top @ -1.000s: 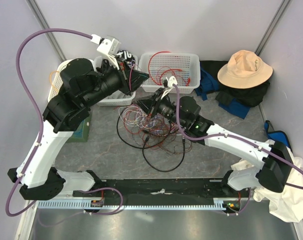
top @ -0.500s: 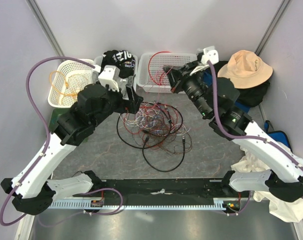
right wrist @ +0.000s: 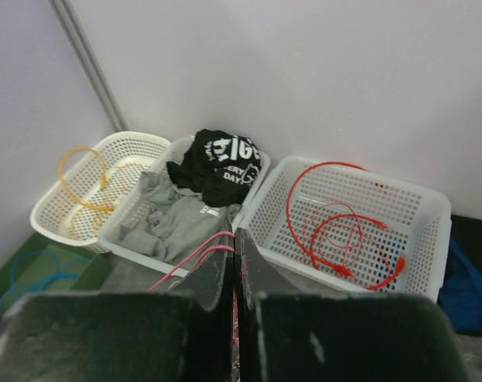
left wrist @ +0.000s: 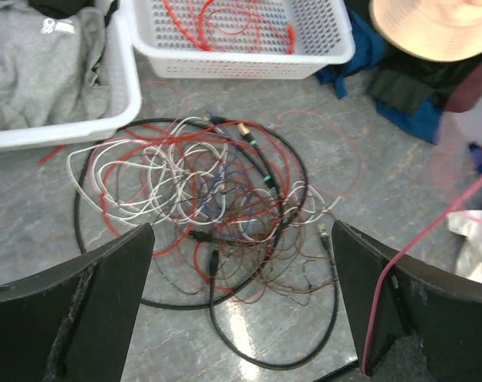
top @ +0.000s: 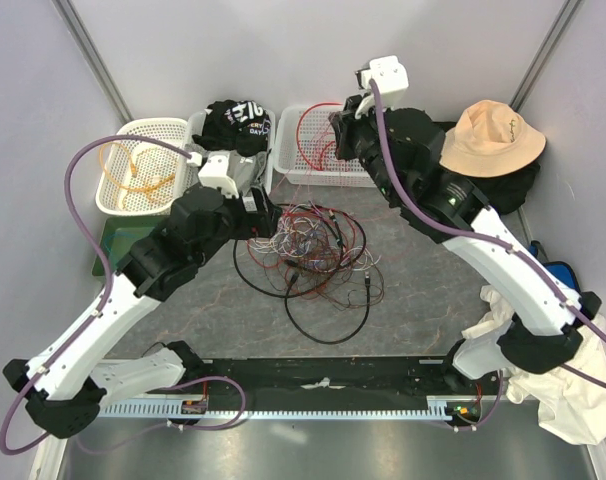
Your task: Untangle the cables
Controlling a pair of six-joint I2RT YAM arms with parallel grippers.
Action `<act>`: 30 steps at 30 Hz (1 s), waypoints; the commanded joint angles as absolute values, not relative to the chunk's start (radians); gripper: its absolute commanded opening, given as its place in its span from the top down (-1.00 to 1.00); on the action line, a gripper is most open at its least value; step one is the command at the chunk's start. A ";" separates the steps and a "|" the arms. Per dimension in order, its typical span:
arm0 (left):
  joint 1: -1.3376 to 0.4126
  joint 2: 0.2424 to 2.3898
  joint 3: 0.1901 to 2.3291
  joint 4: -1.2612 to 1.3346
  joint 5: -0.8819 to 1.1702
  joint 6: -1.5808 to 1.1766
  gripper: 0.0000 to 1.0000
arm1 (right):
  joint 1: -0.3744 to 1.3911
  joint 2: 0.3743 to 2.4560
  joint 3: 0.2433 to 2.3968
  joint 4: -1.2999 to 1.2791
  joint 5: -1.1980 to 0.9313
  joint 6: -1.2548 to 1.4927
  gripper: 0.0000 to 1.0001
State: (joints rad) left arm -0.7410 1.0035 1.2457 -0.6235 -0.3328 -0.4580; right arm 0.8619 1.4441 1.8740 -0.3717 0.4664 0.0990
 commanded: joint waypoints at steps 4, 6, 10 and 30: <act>-0.735 0.744 1.132 -0.424 -0.104 -0.423 -0.98 | 0.761 1.396 1.775 -0.280 0.512 0.158 1.00; -0.735 0.732 1.152 -0.393 -0.072 -0.420 -0.98 | 0.759 1.373 1.694 -0.252 0.500 0.173 1.00; -0.735 0.755 1.213 -0.333 -0.045 -0.416 -0.98 | 0.746 1.385 1.654 -0.242 0.485 0.189 1.00; -0.735 0.851 1.453 -0.049 -0.017 -0.406 -0.99 | 0.641 1.546 1.665 -0.154 0.304 0.250 1.00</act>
State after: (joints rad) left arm -0.7334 0.8429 1.4250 -0.1799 -0.0917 -0.4030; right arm 0.6308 1.5776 1.7115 -0.2428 0.3542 0.2142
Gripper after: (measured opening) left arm 0.993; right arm 0.007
